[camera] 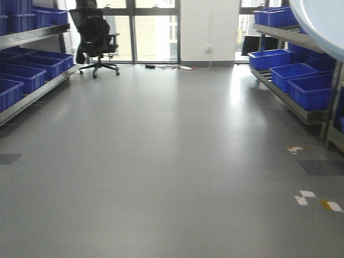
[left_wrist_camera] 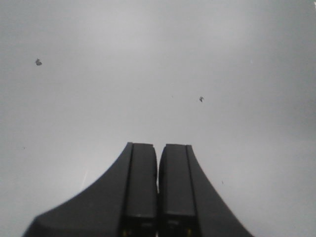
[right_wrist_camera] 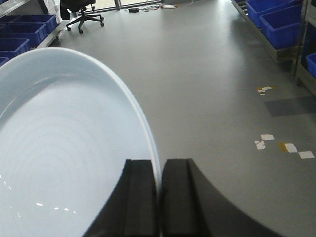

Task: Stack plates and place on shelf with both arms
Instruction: 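Drive the base toward the blue-bin shelving rack holding the plates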

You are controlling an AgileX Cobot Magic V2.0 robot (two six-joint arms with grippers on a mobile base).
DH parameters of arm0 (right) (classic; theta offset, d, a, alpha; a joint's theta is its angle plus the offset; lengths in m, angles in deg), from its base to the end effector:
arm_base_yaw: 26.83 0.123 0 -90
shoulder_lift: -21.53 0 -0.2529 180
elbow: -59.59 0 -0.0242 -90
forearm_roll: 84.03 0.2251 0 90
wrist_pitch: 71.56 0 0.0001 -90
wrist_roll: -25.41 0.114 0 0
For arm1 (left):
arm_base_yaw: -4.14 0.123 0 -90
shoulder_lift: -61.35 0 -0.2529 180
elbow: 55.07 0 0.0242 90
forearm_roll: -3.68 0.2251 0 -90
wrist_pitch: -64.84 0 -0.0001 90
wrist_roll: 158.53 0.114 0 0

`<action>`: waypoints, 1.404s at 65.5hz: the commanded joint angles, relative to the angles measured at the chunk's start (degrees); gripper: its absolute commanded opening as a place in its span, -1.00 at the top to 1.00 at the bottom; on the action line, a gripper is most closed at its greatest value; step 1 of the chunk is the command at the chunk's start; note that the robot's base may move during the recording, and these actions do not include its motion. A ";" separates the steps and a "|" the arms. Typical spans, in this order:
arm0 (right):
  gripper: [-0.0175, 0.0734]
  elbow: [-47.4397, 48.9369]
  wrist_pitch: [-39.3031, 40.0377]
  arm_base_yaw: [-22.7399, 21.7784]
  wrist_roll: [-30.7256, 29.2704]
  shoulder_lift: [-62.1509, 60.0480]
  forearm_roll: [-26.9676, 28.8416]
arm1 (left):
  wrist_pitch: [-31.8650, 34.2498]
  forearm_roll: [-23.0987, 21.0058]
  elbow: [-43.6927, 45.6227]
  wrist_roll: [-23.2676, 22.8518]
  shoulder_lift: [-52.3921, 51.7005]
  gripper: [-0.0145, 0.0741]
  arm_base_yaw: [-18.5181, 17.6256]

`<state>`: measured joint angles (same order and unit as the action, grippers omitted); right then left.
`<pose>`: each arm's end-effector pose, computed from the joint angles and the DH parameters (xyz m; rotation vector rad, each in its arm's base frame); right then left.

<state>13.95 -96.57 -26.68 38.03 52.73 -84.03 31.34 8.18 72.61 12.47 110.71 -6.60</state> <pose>0.1089 0.0003 0.3053 0.1934 1.7699 0.1608 0.1394 -0.0214 0.2123 0.0920 2.3568 -0.0849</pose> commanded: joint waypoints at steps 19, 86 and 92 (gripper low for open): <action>0.49 1.81 5.98 -0.26 -0.15 0.26 -0.38 | 3.44 -0.10 1.50 0.03 -0.22 0.49 -0.43; 0.49 1.81 5.98 -0.26 -0.15 0.26 -0.38 | 3.47 -0.10 1.50 0.03 -0.22 0.49 -0.43; 0.49 1.81 5.98 -0.26 -0.15 0.26 -0.38 | 3.47 -0.10 1.50 0.03 -0.22 0.49 -0.43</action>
<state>13.95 -96.57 -26.68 38.03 52.73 -84.03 31.34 8.18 72.61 12.47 110.71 -6.60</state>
